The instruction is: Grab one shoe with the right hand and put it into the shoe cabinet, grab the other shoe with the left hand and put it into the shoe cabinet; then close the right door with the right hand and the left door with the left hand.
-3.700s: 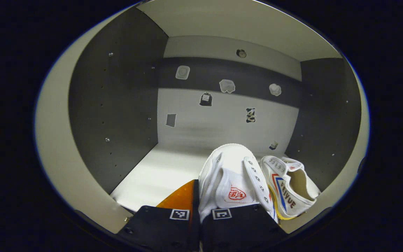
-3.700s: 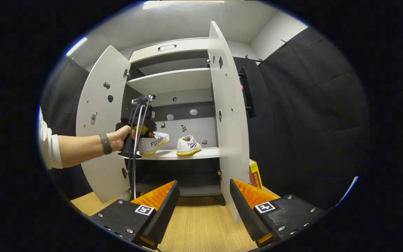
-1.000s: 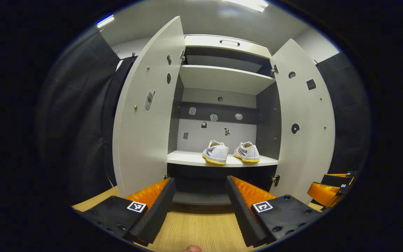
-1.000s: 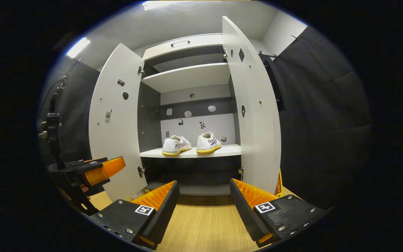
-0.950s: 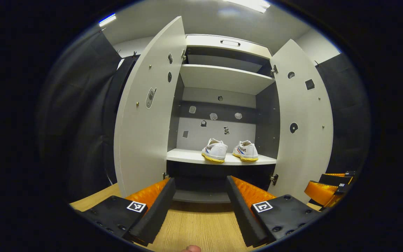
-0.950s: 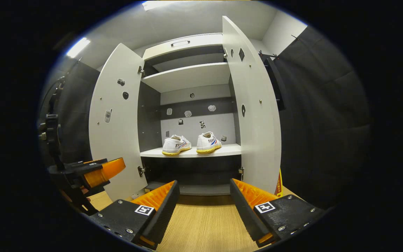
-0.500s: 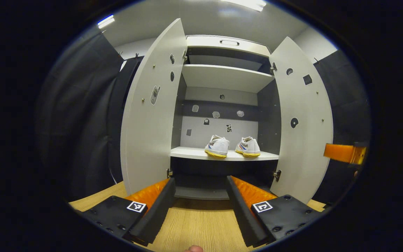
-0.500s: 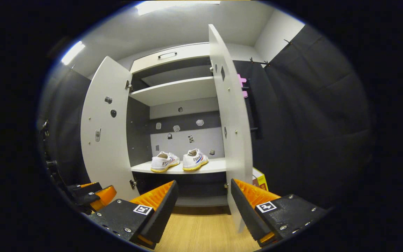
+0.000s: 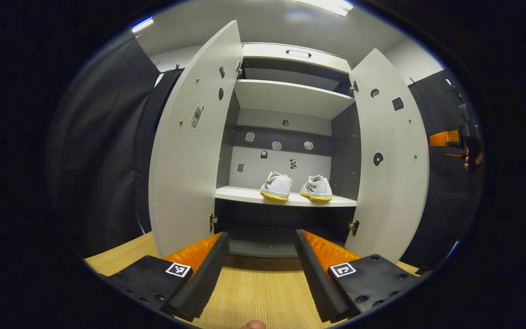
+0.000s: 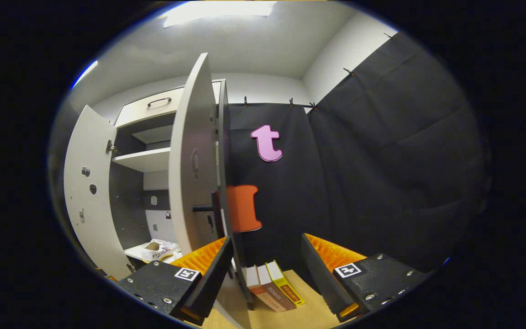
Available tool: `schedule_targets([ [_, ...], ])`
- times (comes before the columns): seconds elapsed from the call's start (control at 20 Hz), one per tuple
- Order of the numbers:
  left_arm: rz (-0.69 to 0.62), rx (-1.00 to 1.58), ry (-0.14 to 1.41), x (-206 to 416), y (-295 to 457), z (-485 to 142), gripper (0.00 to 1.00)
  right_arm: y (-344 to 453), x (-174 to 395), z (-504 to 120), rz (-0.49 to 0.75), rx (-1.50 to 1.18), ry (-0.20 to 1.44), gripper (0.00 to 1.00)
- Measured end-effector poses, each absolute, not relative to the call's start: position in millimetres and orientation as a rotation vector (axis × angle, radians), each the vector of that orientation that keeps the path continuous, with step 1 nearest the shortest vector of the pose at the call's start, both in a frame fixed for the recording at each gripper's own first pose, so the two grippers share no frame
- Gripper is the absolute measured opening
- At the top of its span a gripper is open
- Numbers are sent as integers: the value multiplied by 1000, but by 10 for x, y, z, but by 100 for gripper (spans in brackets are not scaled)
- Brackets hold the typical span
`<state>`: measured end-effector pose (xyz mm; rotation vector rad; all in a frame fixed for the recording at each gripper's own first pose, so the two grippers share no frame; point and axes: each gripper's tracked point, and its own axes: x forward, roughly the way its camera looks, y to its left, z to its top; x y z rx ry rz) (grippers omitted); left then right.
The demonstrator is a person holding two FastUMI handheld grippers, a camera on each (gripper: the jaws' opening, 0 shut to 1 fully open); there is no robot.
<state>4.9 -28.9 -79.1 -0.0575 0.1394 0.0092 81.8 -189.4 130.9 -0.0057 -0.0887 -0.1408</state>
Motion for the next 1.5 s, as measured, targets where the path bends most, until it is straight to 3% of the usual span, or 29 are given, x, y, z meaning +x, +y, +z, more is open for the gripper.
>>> schedule_targets([
  [0.05, 11, -53, 138, 38, -286, -787, 95, -1966, 911, 1352, -155, -41, -97, 92],
  [0.2, 18, -37, 134, 18, -262, -777, 95, -2008, 1148, 1464, -154, -138, -112, 92],
  [0.25, 23, -35, 134, 20, -247, -773, 90, -2003, 1211, 1497, -152, -156, -114, 92],
  [0.35, 36, -28, 135, 10, -193, -765, 95, -1977, 1289, 1539, -149, -169, -116, 92],
  [0.45, 49, -25, 133, -4, -148, -757, 95, -1963, 1289, 1587, -145, -172, -127, 84],
  [0.5, 52, -26, 134, -3, -141, -762, 95, -1957, 1299, 1573, -141, -165, -123, 90],
  [0.55, 51, -27, 136, 11, -135, -768, 90, -1964, 1302, 1570, -139, -155, -121, 90],
  [0.6, 52, -26, 135, 24, -128, -764, 95, -1951, 1305, 1558, -134, -145, -117, 90],
  [0.8, 40, -23, 123, 83, -154, -716, 95, -1876, 1307, 1541, -127, -141, -104, 88],
  [1.5, 59, -15, 118, 13, -1, -714, 95, -755, 1431, 1352, 59, -110, -80, 87],
])
